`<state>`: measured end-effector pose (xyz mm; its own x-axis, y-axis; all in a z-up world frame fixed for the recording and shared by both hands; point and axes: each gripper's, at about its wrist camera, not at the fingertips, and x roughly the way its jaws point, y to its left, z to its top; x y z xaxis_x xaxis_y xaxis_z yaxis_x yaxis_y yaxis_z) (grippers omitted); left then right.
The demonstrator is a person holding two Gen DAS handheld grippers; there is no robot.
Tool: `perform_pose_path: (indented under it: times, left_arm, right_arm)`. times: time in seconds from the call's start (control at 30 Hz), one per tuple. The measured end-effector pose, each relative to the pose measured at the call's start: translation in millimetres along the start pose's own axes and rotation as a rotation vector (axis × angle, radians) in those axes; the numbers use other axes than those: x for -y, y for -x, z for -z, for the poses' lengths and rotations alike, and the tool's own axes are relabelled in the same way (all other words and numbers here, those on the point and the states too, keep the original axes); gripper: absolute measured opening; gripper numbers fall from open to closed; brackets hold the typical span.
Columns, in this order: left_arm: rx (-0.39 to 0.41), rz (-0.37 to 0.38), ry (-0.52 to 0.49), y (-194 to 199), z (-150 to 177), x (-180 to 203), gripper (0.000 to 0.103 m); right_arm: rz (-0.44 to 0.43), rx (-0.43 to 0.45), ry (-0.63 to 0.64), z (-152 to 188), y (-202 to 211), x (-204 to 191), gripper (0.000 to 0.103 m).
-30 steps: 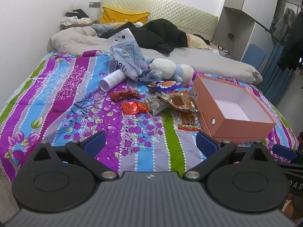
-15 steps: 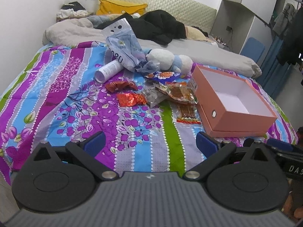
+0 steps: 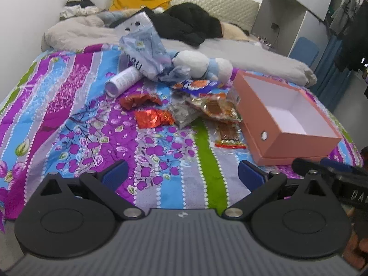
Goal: Organize snacks
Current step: 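Grasp the red-gold candy with the left tool while the right tool grasps the sausage-stick pack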
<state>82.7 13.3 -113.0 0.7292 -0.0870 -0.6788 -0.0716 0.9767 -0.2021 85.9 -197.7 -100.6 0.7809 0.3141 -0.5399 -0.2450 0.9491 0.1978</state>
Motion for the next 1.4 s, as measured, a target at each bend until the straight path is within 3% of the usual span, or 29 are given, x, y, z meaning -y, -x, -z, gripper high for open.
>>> perform_pose_path:
  times: [0.1, 0.33, 0.77, 1.0, 1.4]
  left_arm:
    - [-0.049, 0.017, 0.023, -25, 1, -8, 0.103]
    - [-0.083, -0.001, -0.034, -79, -1, -23, 0.103]
    - [-0.067, 0.034, -0.274, -171, -36, -44, 0.101]
    - [-0.085, 0.089, -0.36, -215, -55, -48, 0.098]
    - [-0.113, 0.155, -0.578, -281, -79, -50, 0.087]
  right_arm:
    - [0.004, -0.004, -0.019, -2, -18, 6, 0.098]
    - [-0.035, -0.043, 0.019, -3, -68, 4, 0.098]
    - [-0.066, -0.043, 0.095, -26, -165, -4, 0.085]
    - [-0.004, -0.045, 0.103, -43, -211, 7, 0.084]
    - [0.0, -0.089, 0.151, -61, -278, 13, 0.084]
